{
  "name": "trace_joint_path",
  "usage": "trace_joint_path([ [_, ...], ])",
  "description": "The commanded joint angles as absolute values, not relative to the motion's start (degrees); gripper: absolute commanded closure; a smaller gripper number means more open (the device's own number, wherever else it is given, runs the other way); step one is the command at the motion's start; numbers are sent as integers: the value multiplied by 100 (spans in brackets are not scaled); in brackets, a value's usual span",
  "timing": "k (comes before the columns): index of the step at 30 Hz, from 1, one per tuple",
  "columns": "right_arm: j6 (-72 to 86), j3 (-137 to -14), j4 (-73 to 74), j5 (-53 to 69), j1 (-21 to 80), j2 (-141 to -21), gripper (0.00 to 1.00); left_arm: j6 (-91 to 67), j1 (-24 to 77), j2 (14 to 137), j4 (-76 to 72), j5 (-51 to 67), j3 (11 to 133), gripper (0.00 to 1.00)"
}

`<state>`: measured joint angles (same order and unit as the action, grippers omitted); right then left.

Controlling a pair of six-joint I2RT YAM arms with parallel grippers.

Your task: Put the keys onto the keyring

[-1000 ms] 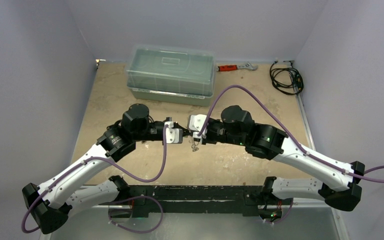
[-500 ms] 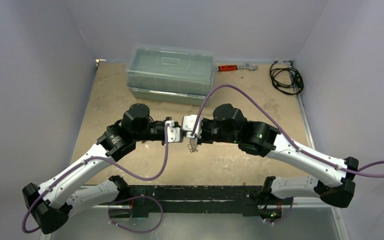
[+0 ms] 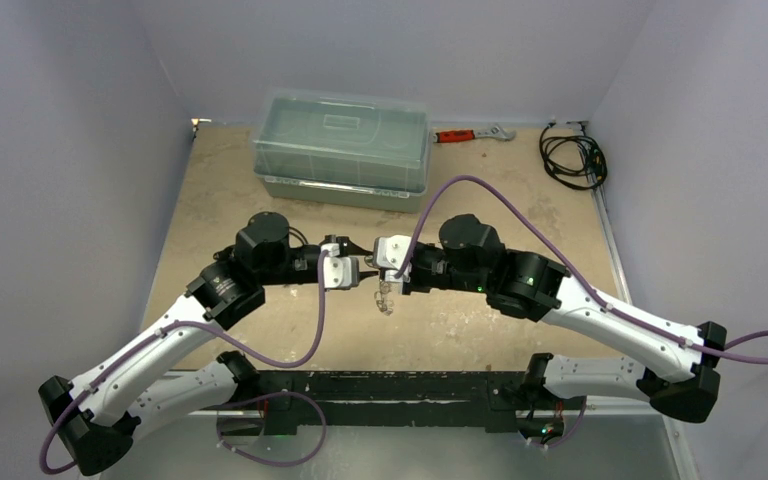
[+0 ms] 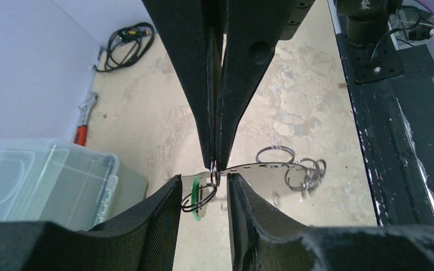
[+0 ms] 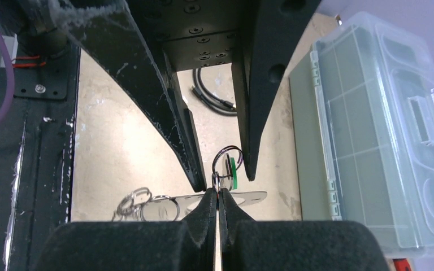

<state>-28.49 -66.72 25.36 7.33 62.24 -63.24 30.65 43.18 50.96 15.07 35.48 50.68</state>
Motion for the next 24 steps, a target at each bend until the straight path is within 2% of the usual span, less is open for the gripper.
trace_joint_path([
  [1, -2762, -6667, 1866, 939, 6240, -6008, 100, 3012, 4336, 4956, 1150, 3684, 5042, 69],
  [4, -2762, -6670, 1894, 915, 6247, -5988, 100, 3033, 4334, 5045, 1239, 3730, 5108, 74],
  [10, -2761, -6645, 1878, 888, 6240, -5900, 100, 3080, 4338, 5044, 1276, 3689, 5108, 78],
  [15, -2764, -6637, 1808, 874, 6240, -5784, 100, 3077, 4337, 5028, 1245, 3597, 5084, 92],
  [24, -2676, -6134, 840, 632, 6236, -5162, 100, 2690, 4276, 4948, 727, 3417, 4943, 89],
])
